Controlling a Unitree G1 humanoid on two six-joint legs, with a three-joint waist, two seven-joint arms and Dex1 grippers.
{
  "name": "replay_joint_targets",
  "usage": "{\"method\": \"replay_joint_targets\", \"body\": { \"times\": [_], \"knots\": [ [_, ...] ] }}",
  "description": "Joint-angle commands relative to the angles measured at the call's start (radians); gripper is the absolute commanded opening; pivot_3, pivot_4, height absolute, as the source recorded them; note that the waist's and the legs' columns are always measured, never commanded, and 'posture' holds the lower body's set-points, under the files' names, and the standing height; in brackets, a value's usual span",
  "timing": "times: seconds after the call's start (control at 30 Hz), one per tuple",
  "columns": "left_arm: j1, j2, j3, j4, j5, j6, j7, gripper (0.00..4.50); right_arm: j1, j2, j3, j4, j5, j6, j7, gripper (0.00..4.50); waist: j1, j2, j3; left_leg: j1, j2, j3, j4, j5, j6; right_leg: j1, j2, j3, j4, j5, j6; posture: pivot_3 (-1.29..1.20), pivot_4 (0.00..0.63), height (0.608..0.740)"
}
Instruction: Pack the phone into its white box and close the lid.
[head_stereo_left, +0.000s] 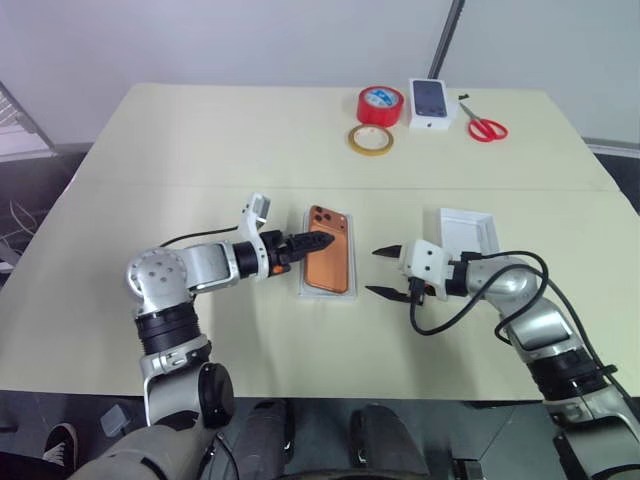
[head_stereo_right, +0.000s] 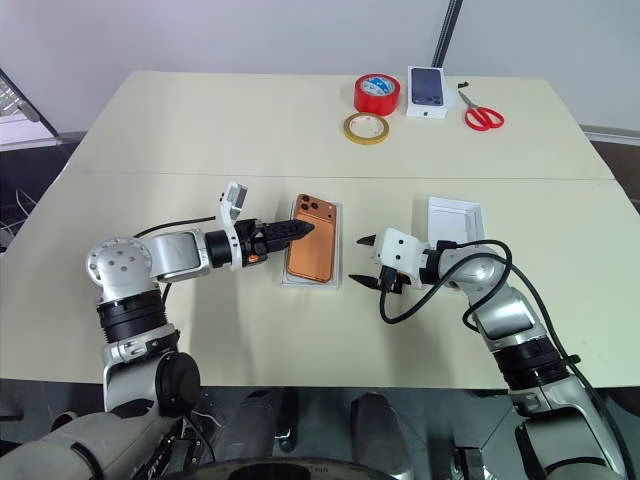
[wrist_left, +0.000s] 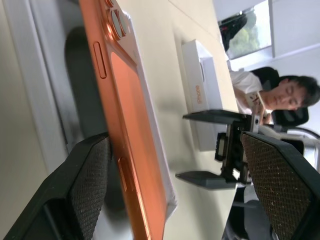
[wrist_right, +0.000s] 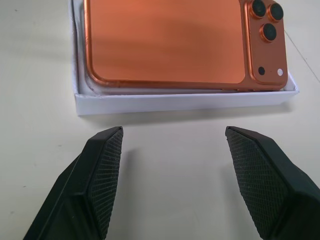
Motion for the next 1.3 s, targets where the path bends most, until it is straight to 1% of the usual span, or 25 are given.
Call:
{"method": "replay_joint_targets", "body": {
  "times": [0.03, 0.1, 0.23, 0.27, 0.3, 0.33, 0.37, 0.4, 0.43, 0.47, 0.5, 0.53, 0.57, 0.63, 0.67, 0.73, 0.8, 0.9, 1.03, 1.13, 1.3],
  "knots": [
    [-0.005, 0.034, -0.005, -0.042, -0.064, 0.009, 0.001, 4.20, -0.027, 0.007, -0.007, 0.000, -0.001, -0.020, -0.007, 3.43, 0.001, 0.000, 0.000, 0.000, 0.000, 0.000, 0.000, 0.000, 0.000, 0.000, 0.000, 0.000, 0.000, 0.000, 0.000, 0.00, 0.150, 0.728],
    [-0.005, 0.064, -0.011, -0.043, -0.057, 0.009, 0.002, 4.20, -0.033, 0.011, -0.006, 0.007, -0.007, -0.024, -0.012, 3.43, 0.001, 0.000, 0.000, 0.000, 0.000, 0.000, 0.000, 0.000, 0.000, 0.000, 0.000, 0.000, 0.000, 0.000, 0.000, 0.00, 0.150, 0.728],
    [-0.023, 0.091, 0.018, -0.034, -0.062, 0.007, -0.003, 4.20, -0.044, 0.017, -0.006, 0.025, -0.020, -0.032, -0.028, 3.43, 0.001, 0.000, 0.000, 0.000, 0.000, 0.000, 0.000, 0.000, 0.000, 0.000, 0.000, 0.000, 0.000, 0.000, 0.000, 0.00, 0.150, 0.728],
    [-0.026, 0.099, 0.018, -0.039, -0.049, -0.004, -0.007, 3.97, -0.049, 0.018, -0.009, 0.033, -0.024, -0.032, -0.036, 3.18, 0.000, 0.000, 0.000, 0.000, 0.000, 0.000, 0.000, 0.000, 0.000, 0.000, 0.000, 0.000, 0.000, 0.000, 0.000, 0.00, 0.150, 0.728],
    [-0.025, 0.115, 0.011, -0.042, -0.030, -0.036, -0.014, 3.70, -0.058, 0.021, -0.018, 0.046, -0.025, -0.012, -0.050, 2.90, 0.000, 0.000, 0.000, 0.000, 0.000, 0.000, 0.000, 0.000, 0.000, 0.000, 0.000, 0.000, 0.000, 0.000, 0.000, 0.00, 0.150, 0.728],
    [-0.009, 0.160, -0.036, -0.051, 0.009, -0.079, -0.033, 3.35, -0.066, 0.018, -0.020, 0.065, -0.040, -0.029, -0.063, 2.56, 0.000, 0.000, 0.000, 0.000, 0.000, 0.000, 0.000, 0.000, 0.000, 0.000, 0.000, 0.000, 0.000, 0.000, 0.000, 0.00, 0.150, 0.728],
    [0.004, 0.193, -0.073, -0.056, 0.034, -0.111, -0.049, 2.87, -0.072, 0.014, -0.021, 0.078, -0.052, -0.043, -0.072, 2.07, -0.001, 0.000, 0.000, 0.000, 0.000, 0.000, 0.000, 0.000, 0.000, 0.000, 0.000, 0.000, 0.000, 0.000, 0.000, 0.00, 0.150, 0.728],
    [0.020, 0.226, -0.116, -0.060, 0.063, -0.151, -0.073, 2.26, -0.076, 0.011, -0.019, 0.090, -0.064, -0.062, -0.079, 1.42, -0.001, 0.000, 0.000, 0.000, 0.000, 0.000, 0.000, 0.000, 0.000, -0.001, 0.000, 0.000, 0.000, 0.000, 0.000, 0.00, 0.150, 0.728],
    [0.033, 0.252, -0.153, -0.062, 0.084, -0.188, -0.101, 1.81, -0.083, 0.012, -0.017, 0.102, -0.077, -0.081, -0.093, 0.92, -0.001, 0.000, 0.000, 0.000, 0.000, 0.000, -0.001, 0.000, 0.000, -0.001, 0.000, 0.000, 0.000, 0.000, 0.000, 0.00, 0.150, 0.728],
    [0.048, 0.284, -0.210, -0.063, 0.131, -0.251, -0.129, 1.33, -0.093, 0.017, -0.013, 0.116, -0.091, -0.090, -0.110, 0.51, -0.001, 0.000, 0.000, 0.000, 0.000, 0.000, -0.001, 0.000, 0.000, -0.001, 0.000, 0.001, 0.000, 0.000, 0.000, 0.00, 0.150, 0.728],
    [0.060, 0.308, -0.259, -0.063, 0.172, -0.305, -0.149, 0.83, -0.103, 0.022, -0.008, 0.131, -0.109, -0.097, -0.127, 0.01, -0.002, 0.000, 0.000, 0.000, 0.000, 0.001, -0.001, 0.000, 0.000, -0.001, 0.000, 0.001, 0.000, 0.000, 0.000, 0.00, 0.150, 0.728],
    [0.067, 0.320, -0.289, -0.059, 0.195, -0.339, -0.165, 0.34, -0.112, 0.027, -0.001, 0.146, -0.126, -0.106, -0.143, 0.00, -0.002, 0.001, 0.000, 0.000, 0.000, 0.001, -0.001, 0.000, 0.000, -0.001, 0.000, 0.002, 0.000, 0.000, 0.000, 0.00, 0.150, 0.728],
    [0.077, 0.339, -0.333, -0.063, 0.225, -0.378, -0.191, 0.02, -0.117, 0.032, 0.006, 0.158, -0.142, -0.116, -0.156, 0.00, -0.001, 0.001, 0.000, 0.000, 0.000, 0.001, -0.001, 0.000, 0.000, -0.001, 0.000, 0.002, 0.000, 0.000, 0.000, 0.00, 0.150, 0.728],
    [0.097, 0.379, -0.432, -0.073, 0.286, -0.447, -0.249, 0.02, -0.124, 0.048, 0.020, 0.176, -0.160, -0.125, -0.171, 0.00, 0.000, 0.001, 0.000, 0.000, 0.000, 0.001, -0.001, 0.000, 0.000, -0.001, -0.001, 0.002, 0.000, 0.000, 0.000, 0.00, 0.150, 0.728],
    [0.100, 0.378, -0.465, -0.064, 0.300, -0.466, -0.271, 0.02, -0.127, 0.056, 0.029, 0.184, -0.172, -0.130, -0.180, 0.00, 0.000, 0.001, 0.000, 0.000, 0.000, 0.001, -0.001, 0.000, 0.000, -0.001, -0.001, 0.002, 0.000, 0.000, 0.000, 0.00, 0.150, 0.728],
    [0.096, 0.350, -0.496, -0.042, 0.311, -0.497, -0.300, 0.02, -0.132, 0.070, 0.048, 0.196, -0.200, -0.140, -0.198, 0.00, 0.001, 0.001, 0.000, 0.000, 0.000, 0.001, -0.001, 0.000, 0.000, -0.001, -0.002, 0.002, 0.000, 0.000, 0.000, 0.00, 0.150, 0.728],
    [0.088, 0.307, -0.501, -0.018, 0.309, -0.484, -0.295, 0.02, -0.134, 0.078, 0.066, 0.204, -0.223, -0.151, -0.208, 0.00, 0.001, 0.001, 0.000, 0.000, -0.001, 0.001, -0.001, 0.000, 0.000, -0.001, -0.002, 0.002, 0.000, 0.000, 0.000, 0.00, 0.150, 0.728],
    [0.107, 0.297, -0.601, -0.022, 0.366, -0.504, -0.329, 0.02, -0.129, 0.084, 0.074, 0.197, -0.233, -0.163, -0.211, 0.00, -0.002, 0.001, 0.000, 0.000, -0.001, 0.001, -0.001, 0.000, 0.001, -0.001, -0.002, 0.002, 0.000, 0.000, 0.000, 0.00, 0.150, 0.728],
    [0.090, 0.232, -0.664, 0.025, 0.413, -0.574, -0.359, 0.02, -0.116, 0.088, 0.047, 0.158, -0.182, -0.137, -0.188, 0.00, 0.005, 0.002, -0.001, 0.000, -0.001, 0.001, 0.000, -0.001, 0.003, 0.000, -0.002, 0.001, 0.000, 0.000, 0.000, 0.00, 0.150, 0.728],
    [0.066, 0.171, -0.666, 0.064, 0.428, -0.604, -0.371, 0.02, -0.112, 0.071, 0.036, 0.158, -0.179, -0.133, -0.181, 0.00, 0.024, 0.002, -0.001, 0.000, -0.001, 0.001, 0.002, -0.003, 0.006, 0.002, -0.002, 0.001, 0.000, 0.000, 0.000, 0.00, 0.150, 0.728],
    [0.005, 0.029, -0.722, 0.149, 0.481, -0.688, -0.411, 0.02, -0.090, 0.021, -0.001, 0.168, -0.186, -0.121, -0.186, 0.00, 0.034, 0.002, -0.001, 0.000, -0.003, 0.000, 0.003, -0.003, 0.007, 0.004, -0.004, 0.000, -0.002, 0.000, 0.000, 0.00, 0.150, 0.728]
  ]
}}
